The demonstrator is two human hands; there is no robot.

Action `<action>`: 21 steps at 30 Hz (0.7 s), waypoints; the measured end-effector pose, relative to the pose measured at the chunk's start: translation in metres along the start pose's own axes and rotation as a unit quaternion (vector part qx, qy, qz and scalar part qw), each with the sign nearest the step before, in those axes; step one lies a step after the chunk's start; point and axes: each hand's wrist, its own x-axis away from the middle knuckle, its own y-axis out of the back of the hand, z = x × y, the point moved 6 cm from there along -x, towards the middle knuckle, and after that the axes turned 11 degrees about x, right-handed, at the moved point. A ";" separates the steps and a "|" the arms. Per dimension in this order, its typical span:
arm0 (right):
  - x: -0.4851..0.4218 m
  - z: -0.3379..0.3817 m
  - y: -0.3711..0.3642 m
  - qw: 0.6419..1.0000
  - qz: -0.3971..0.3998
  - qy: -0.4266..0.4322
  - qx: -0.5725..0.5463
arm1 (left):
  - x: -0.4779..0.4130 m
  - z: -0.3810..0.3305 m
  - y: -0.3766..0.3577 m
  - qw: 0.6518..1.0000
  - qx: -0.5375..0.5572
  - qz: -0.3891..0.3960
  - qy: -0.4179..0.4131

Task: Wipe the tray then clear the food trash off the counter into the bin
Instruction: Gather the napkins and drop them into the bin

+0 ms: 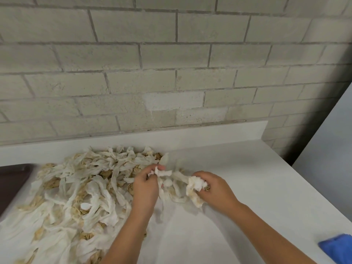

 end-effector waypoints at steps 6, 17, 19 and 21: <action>0.007 0.010 -0.040 0.981 0.047 0.074 0.170 | 0.054 0.070 -0.011 0.882 -0.442 0.124 -0.107; 0.015 0.033 -0.058 0.967 0.109 0.200 0.110 | 0.072 0.084 -0.022 0.851 -0.461 0.164 -0.189; 0.014 0.034 -0.059 0.965 0.092 0.207 0.131 | 0.075 0.081 -0.021 0.852 -0.454 0.155 -0.210; 0.015 0.026 -0.059 0.974 0.082 0.175 0.117 | 0.077 0.079 -0.017 0.862 -0.434 0.138 -0.224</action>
